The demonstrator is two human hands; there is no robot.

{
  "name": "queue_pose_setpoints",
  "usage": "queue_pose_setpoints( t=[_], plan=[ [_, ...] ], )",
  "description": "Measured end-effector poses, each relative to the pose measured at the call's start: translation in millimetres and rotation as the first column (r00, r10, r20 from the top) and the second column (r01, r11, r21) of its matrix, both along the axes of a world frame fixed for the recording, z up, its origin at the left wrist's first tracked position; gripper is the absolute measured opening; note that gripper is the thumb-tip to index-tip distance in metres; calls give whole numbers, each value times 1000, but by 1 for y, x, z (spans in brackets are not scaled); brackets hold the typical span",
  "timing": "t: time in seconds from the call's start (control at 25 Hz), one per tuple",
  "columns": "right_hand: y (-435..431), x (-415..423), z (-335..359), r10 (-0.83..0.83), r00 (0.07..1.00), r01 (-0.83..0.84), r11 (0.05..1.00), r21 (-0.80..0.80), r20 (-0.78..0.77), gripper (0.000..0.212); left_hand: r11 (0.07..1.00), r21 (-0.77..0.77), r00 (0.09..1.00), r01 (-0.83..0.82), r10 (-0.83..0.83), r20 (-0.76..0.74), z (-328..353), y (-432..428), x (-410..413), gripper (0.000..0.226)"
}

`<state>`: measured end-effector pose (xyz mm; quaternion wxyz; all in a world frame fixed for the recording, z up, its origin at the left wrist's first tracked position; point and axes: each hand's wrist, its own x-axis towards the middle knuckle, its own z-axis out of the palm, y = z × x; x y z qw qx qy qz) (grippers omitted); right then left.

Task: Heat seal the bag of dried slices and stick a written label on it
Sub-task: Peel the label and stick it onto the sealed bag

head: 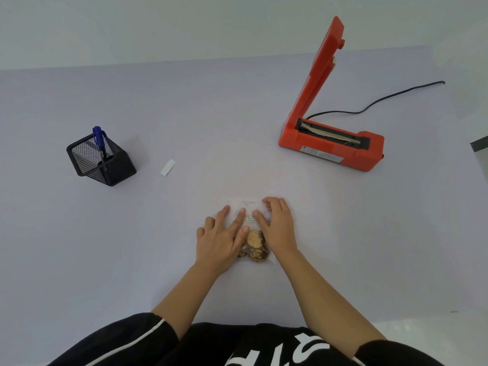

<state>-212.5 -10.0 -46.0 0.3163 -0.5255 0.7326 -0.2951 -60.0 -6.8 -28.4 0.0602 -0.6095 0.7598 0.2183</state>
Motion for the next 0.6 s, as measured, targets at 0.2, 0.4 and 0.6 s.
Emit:
queue_pose_setpoints(
  t=[0.2,0.4,0.6],
  plan=[
    [1,5,8,-76,996,77,997,-15,40,22,999,20,994,-44,46,-96,6,0,3,74],
    [25,-7,33,-166,984,170,983,-74,58,19,987,-16,962,-161,153,-228,19,7,15,64],
    [69,8,27,-168,985,159,965,211,29,56,869,240,810,-432,491,-321,21,35,7,68]
  ],
)
